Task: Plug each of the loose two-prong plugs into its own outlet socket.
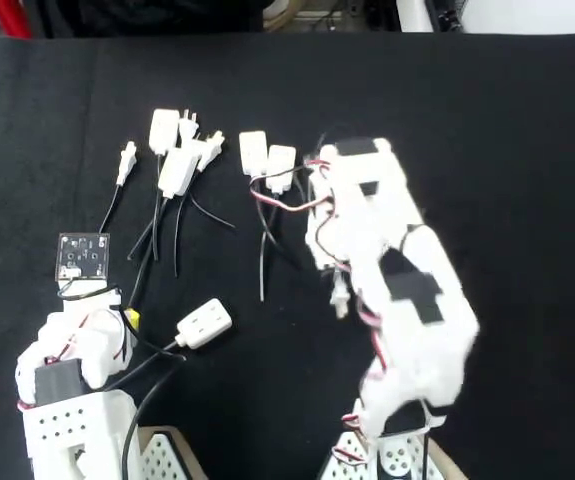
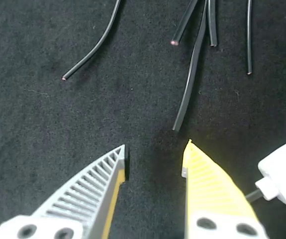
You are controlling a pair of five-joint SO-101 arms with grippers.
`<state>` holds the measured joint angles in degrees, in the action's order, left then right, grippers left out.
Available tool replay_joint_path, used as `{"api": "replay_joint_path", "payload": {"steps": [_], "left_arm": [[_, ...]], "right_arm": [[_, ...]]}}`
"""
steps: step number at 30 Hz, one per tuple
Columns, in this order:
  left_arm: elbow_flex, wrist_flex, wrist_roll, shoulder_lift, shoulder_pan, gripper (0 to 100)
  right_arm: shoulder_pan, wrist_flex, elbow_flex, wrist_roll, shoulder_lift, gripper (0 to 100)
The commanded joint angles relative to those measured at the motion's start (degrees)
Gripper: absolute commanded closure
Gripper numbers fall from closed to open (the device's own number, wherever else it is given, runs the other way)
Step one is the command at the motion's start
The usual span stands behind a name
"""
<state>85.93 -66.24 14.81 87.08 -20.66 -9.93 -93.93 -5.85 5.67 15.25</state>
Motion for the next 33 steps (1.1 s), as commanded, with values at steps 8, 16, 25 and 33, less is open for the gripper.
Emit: {"api": "replay_joint_path", "payload": {"steps": [8, 16, 25, 33], "left_arm": [[-3.91, 0.97, 0.09, 0.44, 1.45, 80], [-8.66, 0.97, 0.09, 0.44, 15.34, 80], [-17.19, 2.81, -0.53, 0.44, 32.84, 80], [-11.38, 13.89, -10.90, 0.44, 34.51, 80]], "right_arm": [[0.00, 17.93, -18.24, -4.04, -44.00, 98.4], [-6.68, 41.76, -36.26, -18.99, -57.45, 98.5], [-14.68, 55.65, -46.46, -33.58, -64.48, 98.7], [-25.67, 56.53, -51.30, -36.04, -73.63, 98.7]]}}
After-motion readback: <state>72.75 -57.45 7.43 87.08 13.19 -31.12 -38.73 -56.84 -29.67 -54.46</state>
